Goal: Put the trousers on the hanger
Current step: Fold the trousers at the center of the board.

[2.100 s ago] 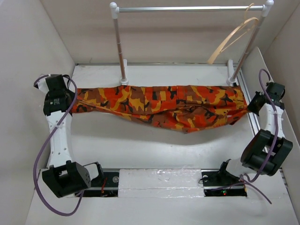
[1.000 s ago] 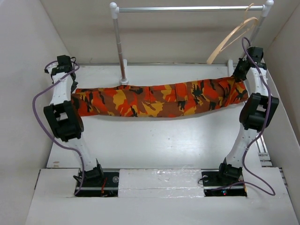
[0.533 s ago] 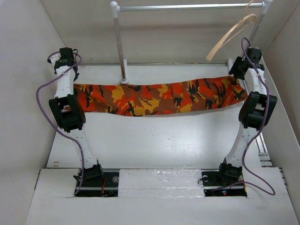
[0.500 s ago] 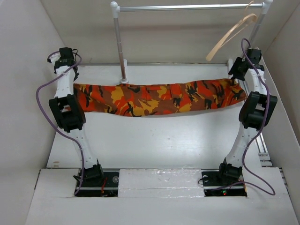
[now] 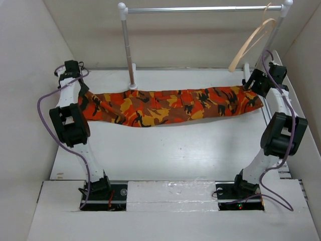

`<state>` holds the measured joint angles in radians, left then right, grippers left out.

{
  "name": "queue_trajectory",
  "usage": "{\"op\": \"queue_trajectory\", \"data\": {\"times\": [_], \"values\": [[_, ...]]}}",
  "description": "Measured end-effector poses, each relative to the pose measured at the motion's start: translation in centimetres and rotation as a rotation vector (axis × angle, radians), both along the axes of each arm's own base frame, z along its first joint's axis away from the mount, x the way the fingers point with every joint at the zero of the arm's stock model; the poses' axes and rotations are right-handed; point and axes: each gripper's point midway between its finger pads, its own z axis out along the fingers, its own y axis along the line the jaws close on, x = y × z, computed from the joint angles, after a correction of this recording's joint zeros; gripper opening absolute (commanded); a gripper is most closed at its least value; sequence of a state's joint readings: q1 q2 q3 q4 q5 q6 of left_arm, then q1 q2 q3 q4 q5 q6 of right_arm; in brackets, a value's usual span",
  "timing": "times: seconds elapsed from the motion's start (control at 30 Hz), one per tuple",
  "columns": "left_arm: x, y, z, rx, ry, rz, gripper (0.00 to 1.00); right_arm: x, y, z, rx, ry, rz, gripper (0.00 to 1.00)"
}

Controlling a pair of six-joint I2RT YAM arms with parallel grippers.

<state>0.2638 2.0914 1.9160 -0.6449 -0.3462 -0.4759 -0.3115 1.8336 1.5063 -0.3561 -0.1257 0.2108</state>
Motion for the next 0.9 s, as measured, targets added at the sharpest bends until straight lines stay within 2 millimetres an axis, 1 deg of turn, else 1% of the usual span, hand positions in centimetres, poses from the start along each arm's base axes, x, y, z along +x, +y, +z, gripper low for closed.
{"op": "queue_trajectory", "data": {"times": [0.03,0.13,0.2,0.23,0.27,0.3,0.33,0.37,0.4,0.47,0.5,0.57,0.6,0.63,0.7,0.73,0.8,0.9], "values": [[-1.5,-0.6,-1.0,-0.016,0.023,-0.003,0.55,-0.5,0.0,0.5,0.001,-0.020,0.004,0.80],[-7.3,-2.9,-3.7,-0.089,0.087,-0.004,0.53,-2.4,0.2,1.0,0.015,-0.048,0.011,0.80],[-11.1,-4.1,-4.7,-0.153,0.090,0.010,0.50,-3.3,0.2,0.8,0.024,-0.057,0.013,0.80],[-12.8,-4.3,-5.0,-0.181,0.079,0.029,0.49,-3.7,0.4,0.5,0.030,-0.054,0.016,0.80],[-13.6,-4.3,-5.2,-0.195,0.074,0.042,0.47,-4.1,0.5,0.2,0.037,-0.053,0.019,0.69],[-14.9,-4.1,-5.2,-0.220,0.054,0.073,0.47,-4.4,0.8,-0.2,0.046,-0.047,0.023,0.58],[-15.3,-3.8,-5.2,-0.237,0.030,0.098,0.47,-4.6,1.0,-0.6,0.055,-0.042,0.030,0.39],[-15.3,-3.4,-5.3,-0.250,0.011,0.115,0.45,-4.9,1.2,-1.1,0.070,-0.038,0.037,0.18],[-15.0,-3.2,-5.4,-0.263,-0.003,0.128,0.45,-5.1,1.5,-1.6,0.084,-0.033,0.041,0.00],[-14.1,-3.2,-6.3,-0.287,-0.019,0.138,0.45,-5.8,1.6,-2.7,0.114,-0.016,0.037,0.00],[-13.8,-3.3,-6.9,-0.302,-0.018,0.141,0.46,-6.3,1.4,-3.3,0.123,-0.007,0.028,0.05],[-13.3,-3.6,-8.5,-0.333,-0.003,0.151,0.47,-7.3,1.0,-4.2,0.148,0.008,0.005,0.26],[-13.1,-3.7,-9.3,-0.346,0.005,0.158,0.47,-7.8,0.7,-4.6,0.163,0.014,-0.010,0.47],[-13.0,-3.9,-10.0,-0.360,0.013,0.163,0.47,-8.1,0.4,-5.0,0.180,0.015,-0.024,0.56],[-12.9,-4.0,-11.2,-0.381,0.031,0.178,0.47,-8.7,0.1,-5.7,0.206,0.011,-0.036,0.67],[-12.7,-4.0,-11.2,-0.387,0.030,0.183,0.46,-9.1,0.0,-6.3,0.225,0.017,-0.045,0.69],[-11.9,-3.7,-10.9,-0.384,0.001,0.185,0.44,-9.9,0.1,-7.7,0.259,0.033,-0.053,0.71],[-11.4,-3.5,-11.2,-0.382,-0.009,0.190,0.35,-10.2,0.5,-9.7,0.319,0.049,-0.056,0.71]]}}
